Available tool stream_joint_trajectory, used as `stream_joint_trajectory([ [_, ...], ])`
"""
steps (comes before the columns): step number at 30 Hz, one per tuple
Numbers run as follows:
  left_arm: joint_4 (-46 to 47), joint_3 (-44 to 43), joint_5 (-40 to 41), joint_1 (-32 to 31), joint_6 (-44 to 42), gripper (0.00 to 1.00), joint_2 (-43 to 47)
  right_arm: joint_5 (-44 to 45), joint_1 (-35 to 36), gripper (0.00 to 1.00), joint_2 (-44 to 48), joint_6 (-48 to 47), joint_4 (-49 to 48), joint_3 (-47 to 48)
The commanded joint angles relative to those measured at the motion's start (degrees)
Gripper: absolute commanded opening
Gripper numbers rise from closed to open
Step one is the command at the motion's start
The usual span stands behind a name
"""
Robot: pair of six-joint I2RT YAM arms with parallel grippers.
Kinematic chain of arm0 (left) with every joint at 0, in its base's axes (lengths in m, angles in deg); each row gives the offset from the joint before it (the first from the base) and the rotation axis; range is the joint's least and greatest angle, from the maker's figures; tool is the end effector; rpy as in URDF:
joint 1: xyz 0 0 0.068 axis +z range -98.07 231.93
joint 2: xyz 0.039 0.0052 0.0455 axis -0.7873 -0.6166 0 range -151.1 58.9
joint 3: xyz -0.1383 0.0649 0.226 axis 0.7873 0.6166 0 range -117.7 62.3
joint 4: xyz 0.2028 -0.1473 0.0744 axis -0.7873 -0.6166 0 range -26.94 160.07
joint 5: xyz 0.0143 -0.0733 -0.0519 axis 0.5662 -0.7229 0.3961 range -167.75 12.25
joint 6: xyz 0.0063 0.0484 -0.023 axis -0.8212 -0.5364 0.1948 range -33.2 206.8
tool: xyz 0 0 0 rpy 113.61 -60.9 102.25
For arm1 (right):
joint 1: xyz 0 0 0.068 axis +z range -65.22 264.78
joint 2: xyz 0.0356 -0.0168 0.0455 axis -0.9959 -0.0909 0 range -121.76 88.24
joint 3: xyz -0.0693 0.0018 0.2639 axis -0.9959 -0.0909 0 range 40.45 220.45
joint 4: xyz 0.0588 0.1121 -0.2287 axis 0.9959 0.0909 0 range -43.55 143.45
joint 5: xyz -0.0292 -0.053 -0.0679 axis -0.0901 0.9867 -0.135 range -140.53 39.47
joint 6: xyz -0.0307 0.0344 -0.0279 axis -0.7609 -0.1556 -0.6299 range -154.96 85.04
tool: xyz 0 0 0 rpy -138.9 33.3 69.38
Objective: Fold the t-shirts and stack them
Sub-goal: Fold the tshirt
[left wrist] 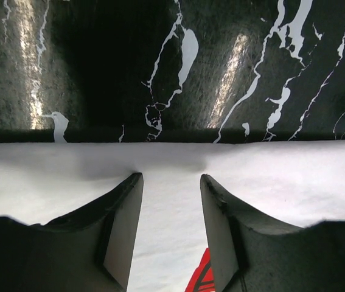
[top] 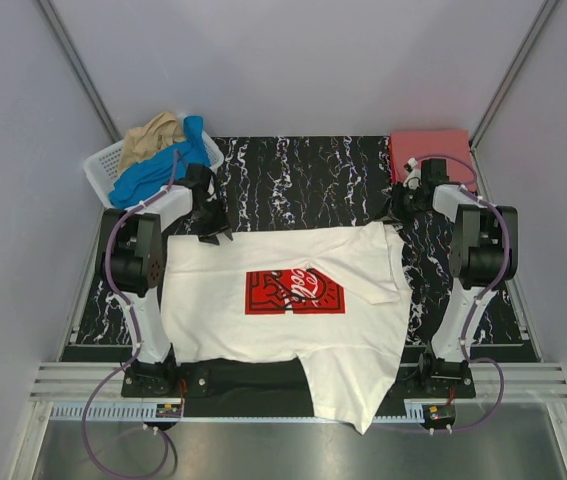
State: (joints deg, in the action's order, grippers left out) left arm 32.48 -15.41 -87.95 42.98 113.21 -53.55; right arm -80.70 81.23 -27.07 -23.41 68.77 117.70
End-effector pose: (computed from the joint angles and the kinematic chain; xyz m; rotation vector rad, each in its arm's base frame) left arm 0.3836 -0.0669 0.1632 -0.3974 2.8502 -0.3806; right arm 0.4148 -0.0079 0.1573 0.1563 2.5717 0.7385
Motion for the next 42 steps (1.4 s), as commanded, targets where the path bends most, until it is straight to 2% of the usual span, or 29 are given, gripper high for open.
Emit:
stream_joint_trajectory([
  [1,1.46,-2.01,2.81,0.16,0.39,0.49,-1.37,-1.04,-0.4,0.24,1.39,-0.22,-0.62,1.68],
  [3,1.28,-1.74,3.95,0.16,0.22,0.49,-1.46,0.46,-0.75,0.11,3.41,0.75,-0.62,0.62],
  [6,1.28,-1.92,3.61,0.16,0.39,0.49,-2.16,4.93,-1.02,0.0,7.19,3.73,0.17,-0.78],
  [10,1.2,-2.44,3.51,0.16,0.39,0.49,-2.69,7.05,-1.02,0.0,9.92,8.3,2.54,-4.46],
  [14,1.2,-2.8,3.69,0.16,0.57,0.49,-3.05,13.73,-1.02,0.0,10.63,9.19,2.99,-8.43],
  [20,1.2,-2.89,3.61,0.16,0.57,0.49,-3.13,17.25,-1.11,0.13,11.68,12.61,0.71,-12.73],
  [22,1.2,-2.71,3.52,0.16,0.57,0.49,-2.78,18.83,-1.11,0.13,12.65,13.76,-0.26,-14.4],
  [27,1.11,-2.44,4.22,0.16,0.31,0.5,-2.34,20.77,-1.02,0.01,11.78,14.2,-0.62,-15.03],
  [33,0.85,-2.44,3.17,0.16,0.22,0.51,-0.85,19.8,-1.11,0.27,12.11,15.6,2.01,-13.19],
  [37,0.58,-2.79,3.16,-0.1,0.04,0.52,3.28,22.78,-1.02,0.34,16.25,16.83,7.81,-9.67],
  [42,0.05,-4.99,2.82,-1.77,0.04,0.53,6.88,22.62,-0.93,0.32,19.59,19.64,10.02,-6.6],
])
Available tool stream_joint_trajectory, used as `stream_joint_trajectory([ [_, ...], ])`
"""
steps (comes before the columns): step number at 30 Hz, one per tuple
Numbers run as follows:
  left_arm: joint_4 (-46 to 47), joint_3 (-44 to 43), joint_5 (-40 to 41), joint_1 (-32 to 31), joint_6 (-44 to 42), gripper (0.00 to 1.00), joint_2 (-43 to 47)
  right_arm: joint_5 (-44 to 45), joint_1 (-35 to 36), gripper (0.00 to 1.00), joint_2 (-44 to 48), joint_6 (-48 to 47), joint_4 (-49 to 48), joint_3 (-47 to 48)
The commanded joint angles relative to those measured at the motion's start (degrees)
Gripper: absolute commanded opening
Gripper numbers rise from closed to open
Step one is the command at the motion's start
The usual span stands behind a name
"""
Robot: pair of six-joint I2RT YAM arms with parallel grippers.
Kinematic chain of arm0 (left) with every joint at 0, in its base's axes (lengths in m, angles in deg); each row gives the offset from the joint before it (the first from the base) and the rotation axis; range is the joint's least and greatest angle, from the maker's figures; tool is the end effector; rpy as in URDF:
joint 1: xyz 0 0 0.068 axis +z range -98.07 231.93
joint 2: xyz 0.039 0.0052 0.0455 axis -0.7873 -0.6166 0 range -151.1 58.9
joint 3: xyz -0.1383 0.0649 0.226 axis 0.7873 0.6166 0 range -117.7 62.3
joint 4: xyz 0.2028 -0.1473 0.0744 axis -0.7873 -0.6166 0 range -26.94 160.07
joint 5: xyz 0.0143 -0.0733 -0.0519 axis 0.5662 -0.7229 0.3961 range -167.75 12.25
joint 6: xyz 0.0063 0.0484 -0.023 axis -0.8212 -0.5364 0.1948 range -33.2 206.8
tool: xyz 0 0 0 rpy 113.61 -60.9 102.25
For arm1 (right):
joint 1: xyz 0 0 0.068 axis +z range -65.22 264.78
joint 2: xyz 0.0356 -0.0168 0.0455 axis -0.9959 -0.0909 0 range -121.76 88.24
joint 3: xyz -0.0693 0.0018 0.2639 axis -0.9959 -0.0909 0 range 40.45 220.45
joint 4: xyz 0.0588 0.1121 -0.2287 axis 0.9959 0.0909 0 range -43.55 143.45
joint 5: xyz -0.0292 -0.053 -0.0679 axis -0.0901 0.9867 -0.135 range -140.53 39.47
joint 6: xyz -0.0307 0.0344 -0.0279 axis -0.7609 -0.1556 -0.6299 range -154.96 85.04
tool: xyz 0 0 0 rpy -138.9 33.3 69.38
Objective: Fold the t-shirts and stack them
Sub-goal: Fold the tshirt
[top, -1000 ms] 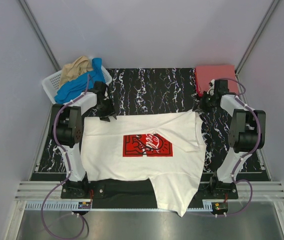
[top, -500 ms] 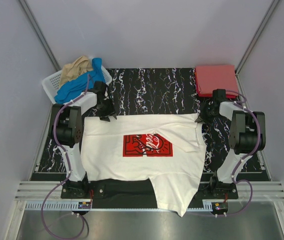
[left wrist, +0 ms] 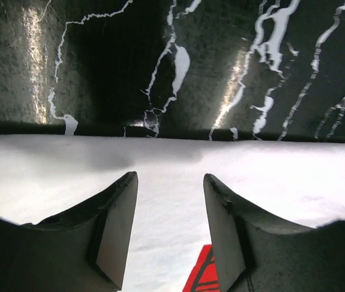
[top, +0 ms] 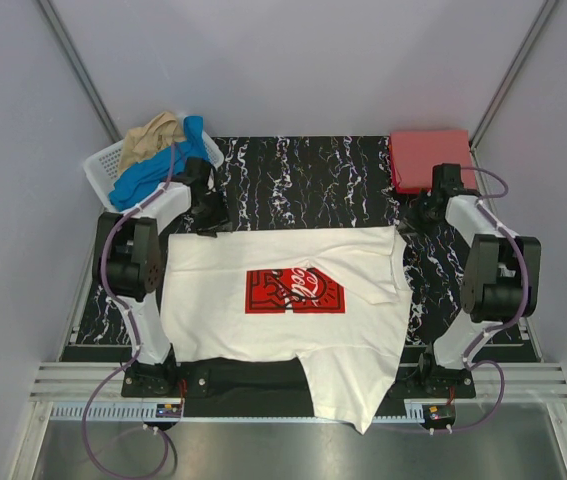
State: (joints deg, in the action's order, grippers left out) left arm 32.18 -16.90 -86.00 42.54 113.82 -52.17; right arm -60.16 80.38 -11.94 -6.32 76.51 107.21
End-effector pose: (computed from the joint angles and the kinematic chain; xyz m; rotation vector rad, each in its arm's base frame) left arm 0.3862 -0.0691 0.1789 -0.3977 2.8019 -0.3517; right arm 0.3523 -0.0212 0.1909 0.7171 2.6057 0.3562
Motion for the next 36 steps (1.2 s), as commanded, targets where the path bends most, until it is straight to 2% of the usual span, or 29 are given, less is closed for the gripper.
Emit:
stream_joint_trajectory([
  [1,0.36,-3.68,0.69,-1.94,-0.57,0.53,5.86,1.63,0.1,0.3,4.64,2.73,2.19,4.08],
  [5,0.54,-4.82,-1.06,-5.45,-0.04,0.53,6.3,-0.29,1.33,0.18,3.86,3.61,0.97,4.61],
  [9,0.71,-5.0,-0.89,-7.75,0.48,0.53,4.02,-1.27,2.12,0.12,0.96,5.54,-3.5,2.51],
  [20,0.8,-2.8,7.63,-9.51,2.68,0.52,-2.22,2.33,4.05,0.07,-9.85,5.81,-8.88,2.05],
  [24,0.8,-2.98,9.74,-9.51,2.77,0.52,-4.94,4.7,5.81,0.07,-12.66,5.02,-8.88,5.21],
  [28,0.8,-5.0,11.41,-9.51,2.68,0.52,-7.58,3.39,5.98,0.06,-16.88,5.28,-8.8,10.66],
  [36,-4.11,-17.47,14.31,-9.42,1.72,0.53,-14.61,3.91,5.9,0.07,-25.14,5.02,-6.43,24.62],
])
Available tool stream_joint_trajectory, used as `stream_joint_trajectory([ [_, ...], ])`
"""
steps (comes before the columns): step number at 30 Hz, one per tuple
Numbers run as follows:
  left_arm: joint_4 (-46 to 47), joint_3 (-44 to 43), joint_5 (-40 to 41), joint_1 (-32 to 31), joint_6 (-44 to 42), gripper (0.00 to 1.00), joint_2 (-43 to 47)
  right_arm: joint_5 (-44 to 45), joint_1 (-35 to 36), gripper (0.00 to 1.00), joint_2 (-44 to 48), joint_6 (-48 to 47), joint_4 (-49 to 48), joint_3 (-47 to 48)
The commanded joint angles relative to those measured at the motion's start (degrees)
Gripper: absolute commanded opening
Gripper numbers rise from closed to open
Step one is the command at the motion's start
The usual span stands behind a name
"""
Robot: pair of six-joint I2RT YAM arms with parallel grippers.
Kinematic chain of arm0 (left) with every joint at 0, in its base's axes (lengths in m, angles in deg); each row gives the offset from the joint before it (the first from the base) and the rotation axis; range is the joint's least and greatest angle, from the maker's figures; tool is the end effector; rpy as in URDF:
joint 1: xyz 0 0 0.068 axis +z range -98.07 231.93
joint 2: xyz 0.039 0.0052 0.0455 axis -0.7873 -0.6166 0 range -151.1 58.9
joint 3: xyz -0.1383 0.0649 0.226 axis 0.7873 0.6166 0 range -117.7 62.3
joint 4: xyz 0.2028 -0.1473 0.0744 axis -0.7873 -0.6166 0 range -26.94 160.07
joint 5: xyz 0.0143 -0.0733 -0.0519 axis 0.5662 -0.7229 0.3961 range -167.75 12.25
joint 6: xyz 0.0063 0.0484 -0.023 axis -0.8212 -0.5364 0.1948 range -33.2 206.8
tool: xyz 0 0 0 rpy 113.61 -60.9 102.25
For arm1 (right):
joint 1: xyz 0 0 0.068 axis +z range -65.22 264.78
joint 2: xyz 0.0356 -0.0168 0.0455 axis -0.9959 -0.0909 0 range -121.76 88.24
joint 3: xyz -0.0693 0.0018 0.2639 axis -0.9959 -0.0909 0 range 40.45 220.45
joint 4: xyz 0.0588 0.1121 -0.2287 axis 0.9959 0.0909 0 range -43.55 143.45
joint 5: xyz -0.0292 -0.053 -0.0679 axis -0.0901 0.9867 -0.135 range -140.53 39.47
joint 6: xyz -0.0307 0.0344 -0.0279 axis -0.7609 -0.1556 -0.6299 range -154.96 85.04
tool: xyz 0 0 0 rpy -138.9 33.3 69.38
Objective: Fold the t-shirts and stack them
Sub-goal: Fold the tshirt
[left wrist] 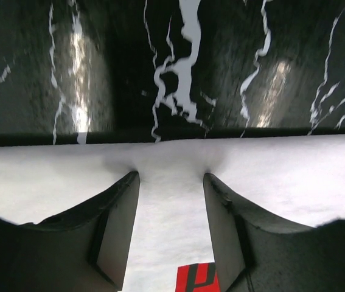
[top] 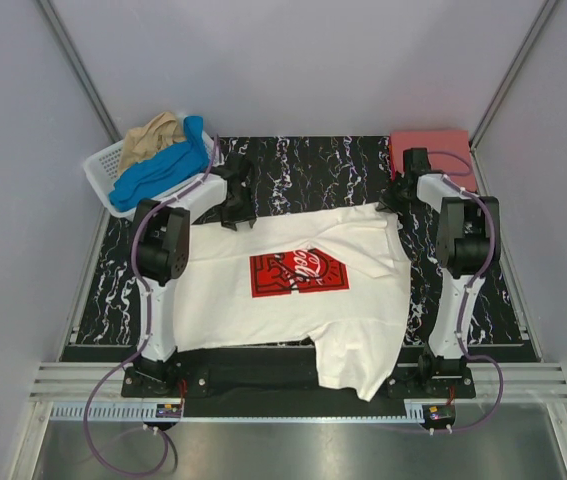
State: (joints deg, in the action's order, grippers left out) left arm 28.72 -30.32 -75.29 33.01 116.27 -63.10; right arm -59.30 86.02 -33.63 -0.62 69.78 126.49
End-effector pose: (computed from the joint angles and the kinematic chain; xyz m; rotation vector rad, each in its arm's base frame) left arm 0.4156 -0.1409 0.1660 -0.2690 2.8011 -0.1407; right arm 0.4489 0.0151 0.1492 0.6999 2.5508 0.4159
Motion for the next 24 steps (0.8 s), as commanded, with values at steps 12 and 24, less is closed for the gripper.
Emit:
stream_joint_trajectory([
  [12,-4.45,-16.63,0.54,1.78,-5.03,0.54,-0.01,-6.25,0.35,0.16,-6.82,-3.67,1.88,24.35],
  [24,-3.05,2.52,-14.32,1.69,-8.73,0.57,26.09,5.17,10.36,0.52,32.45,15.21,0.76,-20.44],
])
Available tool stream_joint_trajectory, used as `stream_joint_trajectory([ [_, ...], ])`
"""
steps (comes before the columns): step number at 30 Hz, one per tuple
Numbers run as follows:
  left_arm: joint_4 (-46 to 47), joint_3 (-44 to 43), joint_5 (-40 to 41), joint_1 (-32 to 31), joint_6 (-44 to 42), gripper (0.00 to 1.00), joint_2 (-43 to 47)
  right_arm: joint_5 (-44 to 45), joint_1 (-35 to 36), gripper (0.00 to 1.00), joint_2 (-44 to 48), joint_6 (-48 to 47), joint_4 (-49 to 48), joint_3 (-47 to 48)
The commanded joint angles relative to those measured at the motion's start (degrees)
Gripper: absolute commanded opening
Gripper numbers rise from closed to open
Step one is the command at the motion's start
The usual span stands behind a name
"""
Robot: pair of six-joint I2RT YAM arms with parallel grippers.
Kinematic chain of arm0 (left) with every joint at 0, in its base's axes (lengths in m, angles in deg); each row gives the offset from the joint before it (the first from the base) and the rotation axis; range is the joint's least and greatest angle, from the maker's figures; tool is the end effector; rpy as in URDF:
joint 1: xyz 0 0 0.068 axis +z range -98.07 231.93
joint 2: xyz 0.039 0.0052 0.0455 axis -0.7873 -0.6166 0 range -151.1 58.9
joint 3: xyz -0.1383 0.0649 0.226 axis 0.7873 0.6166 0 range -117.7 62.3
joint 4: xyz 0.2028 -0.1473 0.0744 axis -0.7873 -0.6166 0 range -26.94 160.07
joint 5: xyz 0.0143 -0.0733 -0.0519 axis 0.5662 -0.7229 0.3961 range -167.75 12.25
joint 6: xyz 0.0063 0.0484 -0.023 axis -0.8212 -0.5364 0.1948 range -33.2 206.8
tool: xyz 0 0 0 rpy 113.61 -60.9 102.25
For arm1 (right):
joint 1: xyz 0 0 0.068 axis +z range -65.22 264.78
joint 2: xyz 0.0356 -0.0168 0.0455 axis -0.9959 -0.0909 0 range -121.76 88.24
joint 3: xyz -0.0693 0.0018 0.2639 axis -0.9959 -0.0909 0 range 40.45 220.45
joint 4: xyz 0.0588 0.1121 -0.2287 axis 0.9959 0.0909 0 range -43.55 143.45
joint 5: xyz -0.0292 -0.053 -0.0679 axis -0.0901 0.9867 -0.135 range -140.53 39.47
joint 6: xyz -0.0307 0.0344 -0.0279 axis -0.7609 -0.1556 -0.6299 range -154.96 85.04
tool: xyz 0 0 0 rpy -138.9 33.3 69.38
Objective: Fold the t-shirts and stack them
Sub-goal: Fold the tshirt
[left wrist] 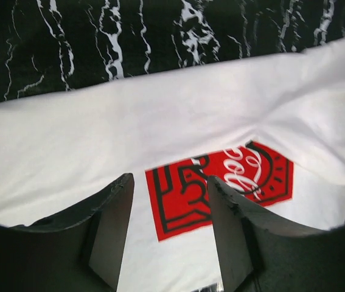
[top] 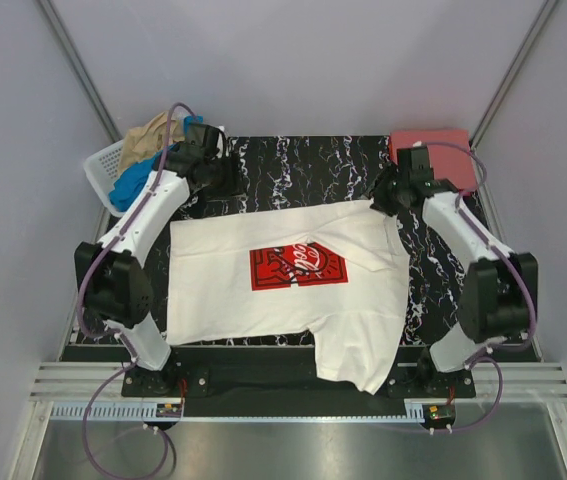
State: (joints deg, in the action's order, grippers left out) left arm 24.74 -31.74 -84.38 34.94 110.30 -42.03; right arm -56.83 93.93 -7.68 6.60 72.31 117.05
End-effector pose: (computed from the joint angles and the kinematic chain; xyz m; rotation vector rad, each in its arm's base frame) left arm 0.3693 -0.1172 0.3164 -0.0935 2.5258 -0.4366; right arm 0.3700 0.0635 0.2741 0.6237 2.3425 0.5485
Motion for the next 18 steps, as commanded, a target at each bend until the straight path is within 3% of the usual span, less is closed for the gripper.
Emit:
stream_joint_trajectory([
  [1,1.28,6.91,-5.32,-0.15,-3.11,0.57,7.82,3.14,4.28,0.52,8.88,9.49,-3.0,-14.25],
  [9,3.92,17.56,-5.41,-0.14,-5.66,0.57,12.68,8.86,10.36,0.59,22.17,9.24,-16.01,-34.92],
  [18,4.45,17.84,-5.14,-0.14,-5.93,0.57,13.3,7.54,11.86,0.71,26.93,8.98,-36.76,-51.46],
])
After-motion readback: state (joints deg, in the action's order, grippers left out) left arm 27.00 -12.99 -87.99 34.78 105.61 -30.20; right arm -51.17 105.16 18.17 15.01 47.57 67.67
